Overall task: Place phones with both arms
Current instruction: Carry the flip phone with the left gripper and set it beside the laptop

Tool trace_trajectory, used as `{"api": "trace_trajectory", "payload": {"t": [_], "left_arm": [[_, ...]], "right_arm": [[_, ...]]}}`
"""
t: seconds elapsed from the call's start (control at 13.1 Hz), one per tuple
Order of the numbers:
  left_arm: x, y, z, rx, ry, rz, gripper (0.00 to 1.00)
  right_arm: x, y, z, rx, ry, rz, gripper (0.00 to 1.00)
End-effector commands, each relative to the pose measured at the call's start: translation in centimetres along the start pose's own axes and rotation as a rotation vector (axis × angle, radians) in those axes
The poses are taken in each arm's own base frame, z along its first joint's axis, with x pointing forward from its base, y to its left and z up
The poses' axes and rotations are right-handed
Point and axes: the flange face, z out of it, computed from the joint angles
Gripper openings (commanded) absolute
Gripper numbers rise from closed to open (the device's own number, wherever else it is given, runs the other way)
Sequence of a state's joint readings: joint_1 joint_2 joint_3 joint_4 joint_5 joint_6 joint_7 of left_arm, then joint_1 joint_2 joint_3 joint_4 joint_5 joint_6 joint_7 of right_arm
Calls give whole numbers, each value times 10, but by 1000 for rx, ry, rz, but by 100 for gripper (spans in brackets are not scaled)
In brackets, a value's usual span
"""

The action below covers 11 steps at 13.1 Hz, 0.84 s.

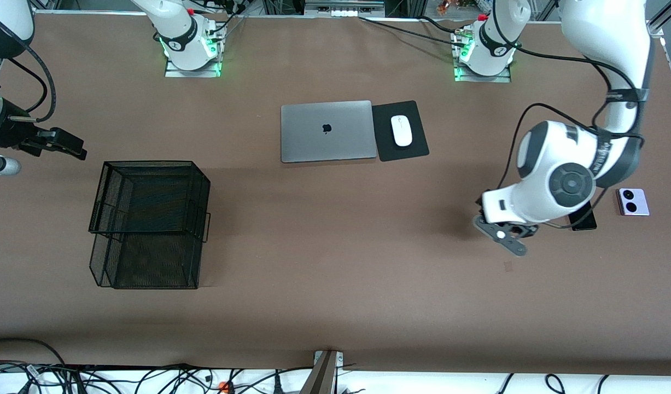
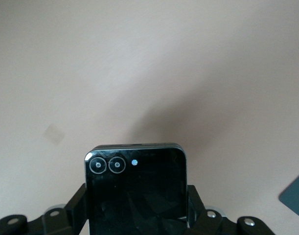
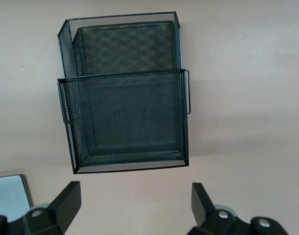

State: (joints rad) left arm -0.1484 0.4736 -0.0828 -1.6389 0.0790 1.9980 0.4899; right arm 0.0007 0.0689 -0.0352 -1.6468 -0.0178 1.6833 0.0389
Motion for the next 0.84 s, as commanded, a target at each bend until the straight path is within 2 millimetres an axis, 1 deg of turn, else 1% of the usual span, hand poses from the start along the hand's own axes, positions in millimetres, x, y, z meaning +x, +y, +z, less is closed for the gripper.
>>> {"api": "trace_trajectory", "payload": {"t": [0.0, 0.08, 0.15, 0.23, 0.3, 0.38, 0.46, 0.53, 0.61, 0.69, 0.76], "left_arm": [[39, 44, 2, -20, 17, 160, 22], [55, 66, 6, -15, 31, 249, 22], [68, 89, 15, -14, 36, 317, 19], [79, 116, 14, -11, 44, 343, 17], [83, 124, 11, -2, 46, 350, 18], [80, 117, 11, -13, 48, 299, 16], [81, 122, 12, -24, 43, 182, 15], [87, 139, 12, -24, 40, 43, 15], [96, 176, 17, -12, 28, -82, 15], [104, 196, 32, -11, 12, -179, 12], [110, 207, 41, -10, 26, -236, 12]], "right_arm": [[0, -2, -2, 2, 9, 8, 100], [0, -2, -2, 0, 9, 8, 100], [-1, -2, -1, 2, 8, 8, 100], [0, -2, -2, 2, 9, 8, 100], [0, -2, -2, 2, 9, 8, 100], [0, -2, -2, 2, 9, 8, 100], [0, -2, -2, 0, 9, 8, 100], [0, -2, -2, 2, 9, 8, 100], [0, -2, -2, 0, 9, 8, 100], [0, -2, -2, 2, 9, 8, 100], [0, -2, -2, 2, 9, 8, 100]]}}
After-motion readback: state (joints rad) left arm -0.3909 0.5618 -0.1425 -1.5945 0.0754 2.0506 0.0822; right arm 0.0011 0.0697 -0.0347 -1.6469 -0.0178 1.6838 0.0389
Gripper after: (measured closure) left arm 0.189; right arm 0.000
